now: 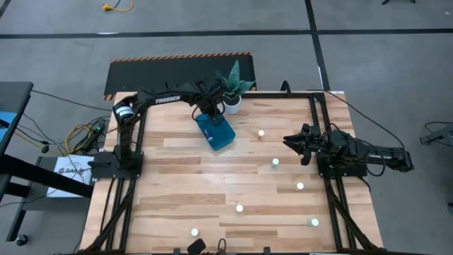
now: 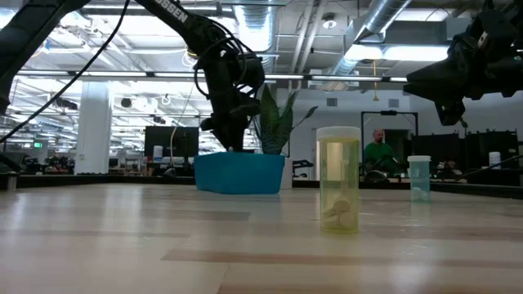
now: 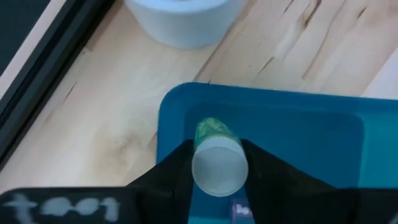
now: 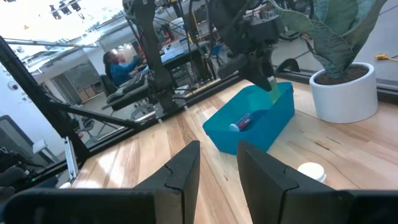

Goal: Pick and place pill bottles into a basket
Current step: Put the left yellow pill bottle into the blue bin

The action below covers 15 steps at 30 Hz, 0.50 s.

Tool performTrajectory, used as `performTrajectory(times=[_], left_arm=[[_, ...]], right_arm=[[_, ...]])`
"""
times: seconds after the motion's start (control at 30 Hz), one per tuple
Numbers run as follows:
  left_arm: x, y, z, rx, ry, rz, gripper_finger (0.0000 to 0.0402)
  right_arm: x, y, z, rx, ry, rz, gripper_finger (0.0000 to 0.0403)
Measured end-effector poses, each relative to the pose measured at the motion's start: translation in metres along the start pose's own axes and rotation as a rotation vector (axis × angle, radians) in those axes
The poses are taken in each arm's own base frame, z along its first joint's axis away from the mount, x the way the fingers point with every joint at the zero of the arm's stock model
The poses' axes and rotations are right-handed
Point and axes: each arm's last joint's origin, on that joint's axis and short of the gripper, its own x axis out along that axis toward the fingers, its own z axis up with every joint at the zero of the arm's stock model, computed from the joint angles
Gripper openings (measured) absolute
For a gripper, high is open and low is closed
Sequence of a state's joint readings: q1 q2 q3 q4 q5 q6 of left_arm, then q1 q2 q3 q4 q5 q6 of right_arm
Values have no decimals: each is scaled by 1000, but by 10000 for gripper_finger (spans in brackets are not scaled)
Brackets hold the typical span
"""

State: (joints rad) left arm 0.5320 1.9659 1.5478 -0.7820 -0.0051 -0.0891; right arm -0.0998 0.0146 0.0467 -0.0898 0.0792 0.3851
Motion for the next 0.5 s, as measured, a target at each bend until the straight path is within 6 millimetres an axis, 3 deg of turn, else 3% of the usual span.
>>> performTrajectory(times=[0.5], left_arm=[[0,0,3,-12,-29,-2,123]], right_arm=[[0,0,0,0,0,0,100]])
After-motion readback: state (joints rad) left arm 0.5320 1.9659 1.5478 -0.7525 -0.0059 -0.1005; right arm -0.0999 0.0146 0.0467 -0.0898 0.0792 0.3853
